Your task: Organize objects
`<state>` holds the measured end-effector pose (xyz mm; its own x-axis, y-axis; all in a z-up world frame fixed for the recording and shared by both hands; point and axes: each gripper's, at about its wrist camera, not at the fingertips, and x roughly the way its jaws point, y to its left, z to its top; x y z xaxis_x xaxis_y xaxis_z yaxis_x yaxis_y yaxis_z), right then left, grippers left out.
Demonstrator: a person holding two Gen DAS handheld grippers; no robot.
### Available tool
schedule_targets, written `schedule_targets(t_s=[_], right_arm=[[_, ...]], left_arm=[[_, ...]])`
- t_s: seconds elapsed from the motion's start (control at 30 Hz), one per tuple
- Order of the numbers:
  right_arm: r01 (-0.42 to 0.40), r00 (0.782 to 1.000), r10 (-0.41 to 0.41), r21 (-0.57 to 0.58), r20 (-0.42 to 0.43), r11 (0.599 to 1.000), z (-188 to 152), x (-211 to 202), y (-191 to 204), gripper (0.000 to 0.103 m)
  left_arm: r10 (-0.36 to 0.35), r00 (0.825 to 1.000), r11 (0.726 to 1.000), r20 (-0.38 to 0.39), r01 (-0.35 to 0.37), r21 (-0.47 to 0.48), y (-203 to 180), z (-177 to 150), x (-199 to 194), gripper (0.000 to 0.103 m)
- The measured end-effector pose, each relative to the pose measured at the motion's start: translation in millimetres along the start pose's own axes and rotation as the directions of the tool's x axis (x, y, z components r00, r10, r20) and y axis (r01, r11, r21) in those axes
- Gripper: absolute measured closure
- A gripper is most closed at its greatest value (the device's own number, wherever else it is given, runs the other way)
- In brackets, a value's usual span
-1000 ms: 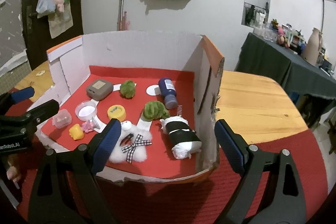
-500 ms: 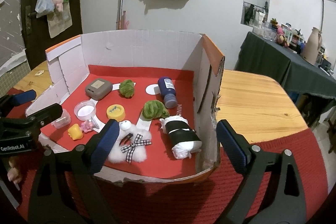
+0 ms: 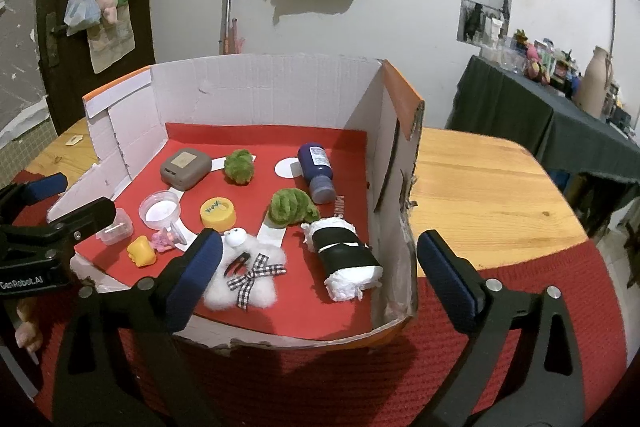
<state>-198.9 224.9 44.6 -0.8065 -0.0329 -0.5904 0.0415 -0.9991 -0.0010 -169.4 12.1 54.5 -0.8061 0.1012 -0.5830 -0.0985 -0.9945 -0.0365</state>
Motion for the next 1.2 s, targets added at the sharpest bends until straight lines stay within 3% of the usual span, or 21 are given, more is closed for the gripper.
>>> schedule_targets(t_s=[0.2, 1.2], right_arm=[[-0.012, 1.000, 0.012, 0.036, -0.010, 0.999, -1, 1, -7, 0.004], [0.007, 0.999, -0.007, -0.017, 0.035, 1.000, -1, -9, 4, 0.004]], left_arm=[[0.000, 1.000, 1.000, 0.001, 0.000, 0.000, 0, 0, 0, 0.000], [-0.002, 1.000, 1.000, 0.005, 0.002, 0.003, 0, -1, -1, 0.000]])
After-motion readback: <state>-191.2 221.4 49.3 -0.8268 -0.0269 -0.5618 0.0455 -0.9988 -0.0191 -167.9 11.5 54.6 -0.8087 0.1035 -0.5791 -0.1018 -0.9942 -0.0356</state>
